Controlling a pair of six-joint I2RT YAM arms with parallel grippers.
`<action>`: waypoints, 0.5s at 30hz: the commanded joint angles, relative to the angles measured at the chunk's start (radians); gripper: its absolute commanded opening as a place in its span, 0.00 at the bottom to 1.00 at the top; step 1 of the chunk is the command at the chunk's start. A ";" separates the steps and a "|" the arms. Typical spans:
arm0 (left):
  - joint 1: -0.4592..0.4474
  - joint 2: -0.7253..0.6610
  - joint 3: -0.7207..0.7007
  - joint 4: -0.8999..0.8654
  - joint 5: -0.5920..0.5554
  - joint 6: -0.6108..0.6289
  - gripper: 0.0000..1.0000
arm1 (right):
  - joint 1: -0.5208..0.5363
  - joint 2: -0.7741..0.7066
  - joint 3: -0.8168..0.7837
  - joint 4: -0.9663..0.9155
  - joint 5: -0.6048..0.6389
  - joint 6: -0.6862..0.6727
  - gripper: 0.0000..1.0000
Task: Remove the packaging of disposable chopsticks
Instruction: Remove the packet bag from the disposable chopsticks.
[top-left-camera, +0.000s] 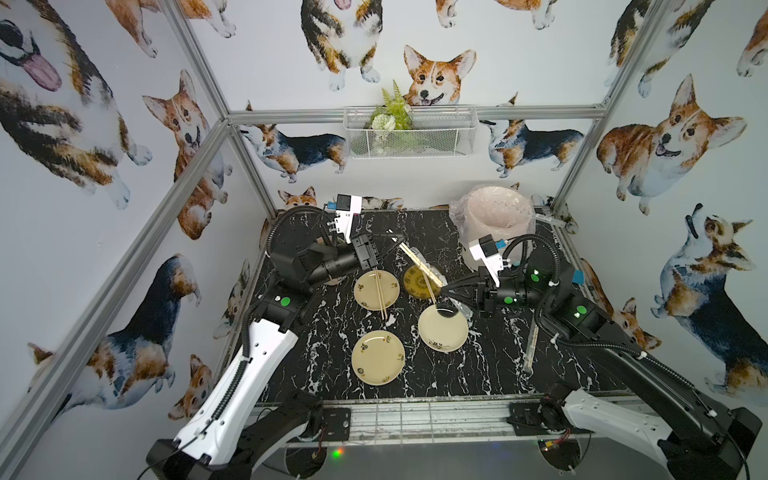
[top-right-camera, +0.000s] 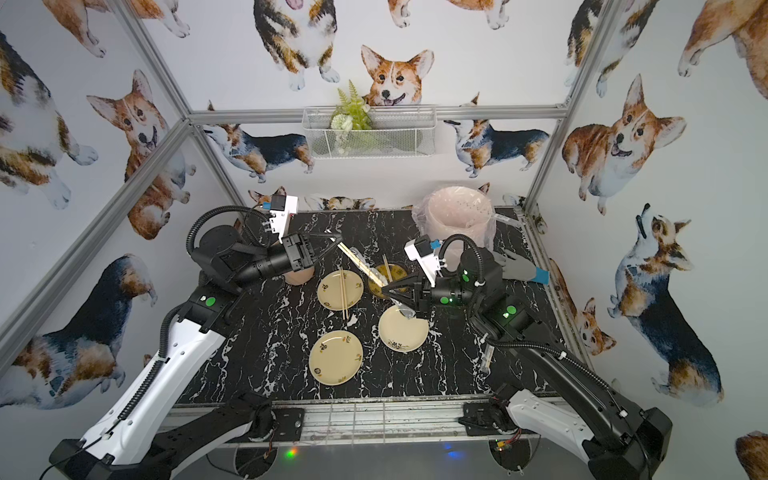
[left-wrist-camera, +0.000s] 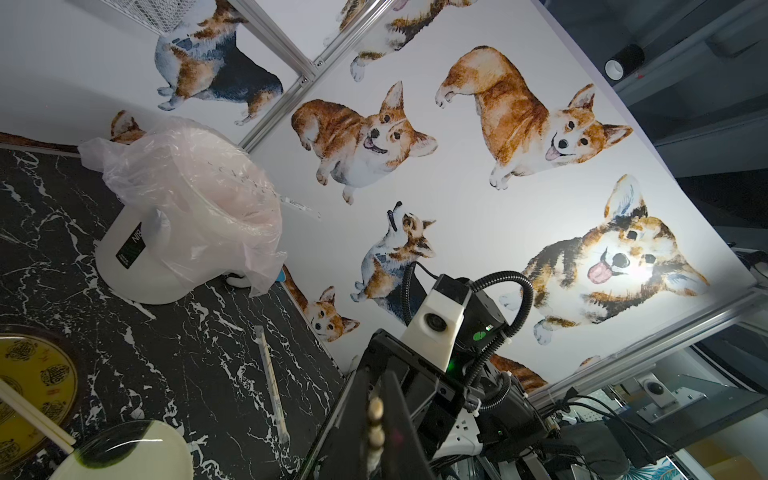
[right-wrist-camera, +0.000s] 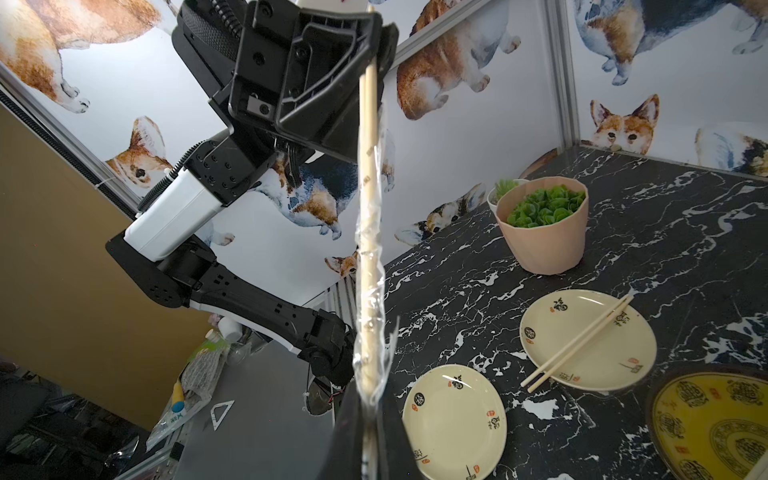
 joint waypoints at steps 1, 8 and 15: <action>0.050 -0.020 0.055 0.199 -0.191 0.013 0.00 | -0.001 -0.006 -0.007 -0.275 -0.069 -0.048 0.00; 0.092 -0.019 0.101 0.209 -0.205 0.010 0.00 | -0.001 -0.022 -0.033 -0.284 -0.062 -0.040 0.00; 0.104 -0.012 0.104 0.231 -0.199 0.000 0.00 | -0.001 -0.038 -0.003 -0.312 0.018 -0.046 0.00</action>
